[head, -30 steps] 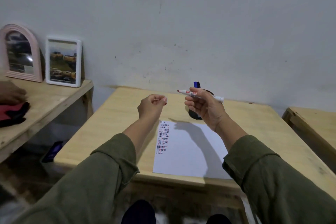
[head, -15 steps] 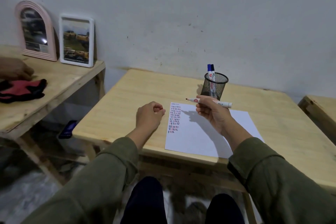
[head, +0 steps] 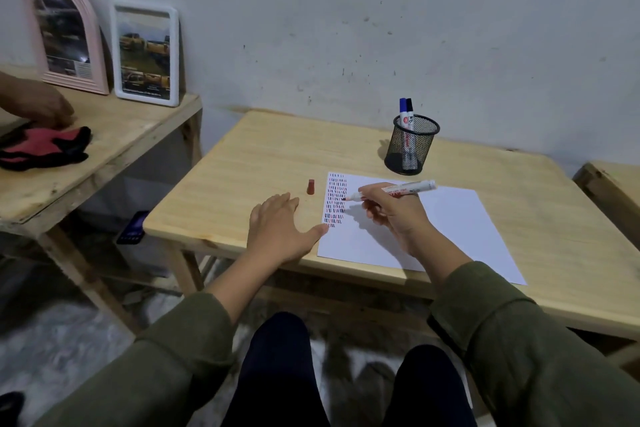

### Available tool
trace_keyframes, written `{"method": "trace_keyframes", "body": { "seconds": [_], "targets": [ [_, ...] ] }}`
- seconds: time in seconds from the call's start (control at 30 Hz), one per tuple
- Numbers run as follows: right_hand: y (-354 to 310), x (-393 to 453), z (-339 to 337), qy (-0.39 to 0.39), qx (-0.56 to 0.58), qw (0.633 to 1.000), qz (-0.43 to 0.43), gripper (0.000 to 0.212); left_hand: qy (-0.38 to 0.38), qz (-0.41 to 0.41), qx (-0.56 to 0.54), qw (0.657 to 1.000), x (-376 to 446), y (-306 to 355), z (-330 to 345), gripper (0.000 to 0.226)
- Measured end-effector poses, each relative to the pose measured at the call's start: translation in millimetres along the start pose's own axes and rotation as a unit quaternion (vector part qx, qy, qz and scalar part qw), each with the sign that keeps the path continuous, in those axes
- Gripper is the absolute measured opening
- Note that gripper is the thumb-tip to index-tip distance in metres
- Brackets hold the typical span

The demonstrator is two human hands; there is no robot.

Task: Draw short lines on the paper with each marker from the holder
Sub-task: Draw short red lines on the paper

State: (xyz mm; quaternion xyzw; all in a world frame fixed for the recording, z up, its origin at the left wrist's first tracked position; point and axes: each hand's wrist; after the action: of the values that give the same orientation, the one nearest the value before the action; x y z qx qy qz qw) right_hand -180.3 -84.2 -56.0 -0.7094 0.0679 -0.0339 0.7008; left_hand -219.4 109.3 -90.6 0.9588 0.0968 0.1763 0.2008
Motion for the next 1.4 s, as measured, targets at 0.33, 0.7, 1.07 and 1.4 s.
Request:
{"method": "trace_keyframes", "body": {
  "seconds": [0.33, 0.7, 1.07, 1.4],
  "targets": [
    [21, -12, 9, 0.003, -0.096, 0.995, -0.019, 0.018, 0.012, 0.021, 0.015, 1.0, -5, -1, 0, 0.089],
    [23, -14, 9, 0.006, -0.108, 0.994, -0.03, 0.016, 0.009, 0.024, 0.023, 0.999, -5, -1, 0, 0.088],
    [22, -14, 7, 0.002, -0.13, 0.991, -0.043, 0.016, 0.009, 0.02, 0.023, 0.999, -5, 0, 0, 0.089],
    [18, -15, 6, 0.015, -0.035, 0.999, 0.001, 0.01, -0.008, -0.01, 0.008, 1.0, -1, 2, -3, 0.085]
  ]
}}
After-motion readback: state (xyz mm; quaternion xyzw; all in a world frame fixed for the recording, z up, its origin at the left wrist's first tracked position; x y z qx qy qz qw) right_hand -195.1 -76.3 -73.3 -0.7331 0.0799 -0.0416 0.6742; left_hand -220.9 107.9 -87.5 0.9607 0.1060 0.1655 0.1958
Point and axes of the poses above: each hand's wrist, its own x-axis towards the middle knuckle, its own z-axis out of the palm, y = z × x, and after that the axes turned 15 degrees about y, right-handed
